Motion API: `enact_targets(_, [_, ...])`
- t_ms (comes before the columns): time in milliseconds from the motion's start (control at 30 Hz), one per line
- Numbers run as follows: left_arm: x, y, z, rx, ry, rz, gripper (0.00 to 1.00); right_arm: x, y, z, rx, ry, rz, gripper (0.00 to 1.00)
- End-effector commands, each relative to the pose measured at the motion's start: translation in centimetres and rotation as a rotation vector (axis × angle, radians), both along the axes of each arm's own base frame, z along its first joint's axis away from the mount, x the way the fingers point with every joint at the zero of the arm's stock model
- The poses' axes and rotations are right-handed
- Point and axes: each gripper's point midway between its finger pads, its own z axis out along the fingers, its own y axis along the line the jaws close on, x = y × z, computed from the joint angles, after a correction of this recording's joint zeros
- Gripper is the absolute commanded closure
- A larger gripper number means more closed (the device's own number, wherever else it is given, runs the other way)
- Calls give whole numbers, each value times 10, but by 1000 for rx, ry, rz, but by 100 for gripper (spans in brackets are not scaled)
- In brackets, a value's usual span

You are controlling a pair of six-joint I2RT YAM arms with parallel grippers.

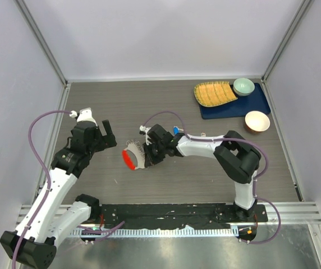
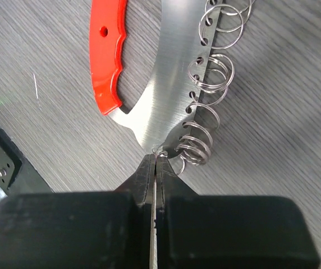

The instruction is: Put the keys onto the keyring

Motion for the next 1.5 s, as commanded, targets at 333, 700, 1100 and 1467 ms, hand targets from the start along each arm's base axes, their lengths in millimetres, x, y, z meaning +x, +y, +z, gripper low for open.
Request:
enact_targets(333, [-13, -48, 64, -128, -349, -346, 1, 19, 3, 183, 425, -663, 163, 99])
enact_targets(700, [-50, -98, 104, -230, -644, -717, 6, -12, -21, 295, 827, -961, 138, 99])
enact_targets(1100, [-73, -149, 93, -405, -539, -1067, 26, -41, -34, 300, 920, -989, 227, 99])
enact_targets(1467, [-92, -162, 86, -433, -520, -1237, 47, -54, -39, 298, 945, -990, 269, 99])
